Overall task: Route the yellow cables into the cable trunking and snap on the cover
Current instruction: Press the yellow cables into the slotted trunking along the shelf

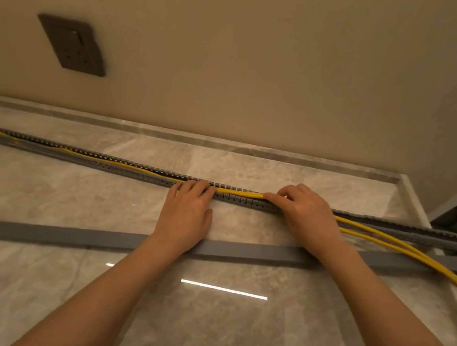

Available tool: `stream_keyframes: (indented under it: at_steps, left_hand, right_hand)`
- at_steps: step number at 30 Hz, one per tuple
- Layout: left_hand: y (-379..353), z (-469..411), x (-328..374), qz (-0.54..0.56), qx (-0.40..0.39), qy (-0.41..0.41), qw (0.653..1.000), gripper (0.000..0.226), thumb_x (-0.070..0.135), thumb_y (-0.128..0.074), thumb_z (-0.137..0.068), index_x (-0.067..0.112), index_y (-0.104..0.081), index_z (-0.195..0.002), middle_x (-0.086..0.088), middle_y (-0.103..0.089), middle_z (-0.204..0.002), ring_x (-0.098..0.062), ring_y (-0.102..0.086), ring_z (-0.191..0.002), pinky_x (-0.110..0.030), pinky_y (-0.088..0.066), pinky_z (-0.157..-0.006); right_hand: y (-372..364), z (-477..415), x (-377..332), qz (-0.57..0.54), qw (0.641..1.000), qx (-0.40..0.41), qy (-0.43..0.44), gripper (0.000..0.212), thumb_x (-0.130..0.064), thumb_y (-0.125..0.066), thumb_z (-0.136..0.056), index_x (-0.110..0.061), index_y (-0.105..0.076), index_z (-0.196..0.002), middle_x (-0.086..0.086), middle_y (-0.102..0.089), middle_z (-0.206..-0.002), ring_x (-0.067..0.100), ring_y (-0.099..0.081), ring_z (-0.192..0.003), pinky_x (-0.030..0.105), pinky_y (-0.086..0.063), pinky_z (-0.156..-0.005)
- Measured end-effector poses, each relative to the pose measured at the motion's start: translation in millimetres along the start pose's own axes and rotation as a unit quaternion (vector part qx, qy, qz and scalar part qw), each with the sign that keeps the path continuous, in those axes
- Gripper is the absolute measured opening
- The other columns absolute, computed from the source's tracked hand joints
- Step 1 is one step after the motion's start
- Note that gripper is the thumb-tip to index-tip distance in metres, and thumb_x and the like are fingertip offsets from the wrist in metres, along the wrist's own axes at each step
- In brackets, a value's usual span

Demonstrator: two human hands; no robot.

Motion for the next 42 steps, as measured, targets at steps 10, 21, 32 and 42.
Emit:
stream_keyframes:
  at_steps: [10, 21, 32, 42]
  left_hand:
    - [3.1, -2.9, 7.7, 0.0, -0.021, 0.015, 1.0, 0.046, 0.03, -0.048, -0.088, 0.016, -0.047, -0.132, 0.0, -0.045, -0.136, -0.021, -0.035, -0.128, -0.043, -0.022, -0.11]
    - [-12.3, -4.5, 98.8, 0.04, -0.088, -0.072, 0.993, 0.068, 0.034, -0.039, -0.093, 0.006, -0.007, -0.147, -0.009, -0.012, -0.157, -0.02, -0.009, -0.144, -0.04, -0.002, -0.117]
    - [-12.0, -9.5, 104.7, -0.022, -0.14, -0.041, 0.989, 0.066, 0.04, -0.032, -0.096, 0.006, -0.008, -0.147, -0.01, -0.015, -0.156, -0.021, -0.014, -0.144, -0.044, -0.001, -0.116]
    - [-9.3, -18.3, 121.6, -0.098, -0.161, -0.044, 0.981, 0.073, 0.044, -0.035, -0.094, -0.005, -0.014, -0.144, -0.021, -0.024, -0.151, -0.03, -0.024, -0.139, -0.044, -0.011, -0.117]
  right_hand:
    - [-23.3, 5.1, -5.2, -0.054, 0.993, -0.065, -0.083, 0.043, -0.034, -0.05, -0.093, -0.016, -0.05, -0.132, 0.004, -0.034, -0.149, 0.019, -0.026, -0.139, 0.036, -0.02, -0.112]
    - [-16.8, 6.3, 7.9, -0.242, 0.956, -0.082, -0.146, 0.043, -0.012, -0.049, -0.094, -0.014, -0.044, -0.136, 0.003, -0.044, -0.143, 0.015, -0.037, -0.133, 0.025, -0.018, -0.111]
    - [26.9, 87.6, 67.8, -0.078, 0.963, 0.047, -0.255, 0.031, -0.017, -0.07, -0.079, -0.013, -0.066, -0.109, 0.006, -0.068, -0.105, 0.024, -0.059, -0.1, 0.034, -0.047, -0.086]
    - [35.0, 104.7, 71.7, 0.013, 0.953, 0.041, -0.298, 0.015, -0.026, -0.071, -0.076, -0.018, -0.066, -0.089, 0.003, -0.067, -0.086, 0.024, -0.061, -0.082, 0.033, -0.048, -0.064]
Point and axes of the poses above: each hand's wrist, its own z-axis away from the middle knuckle, its own y-axis out of the back of the hand, x = y × z, the point moved 4 cm from there along -z, towards the middle knuckle
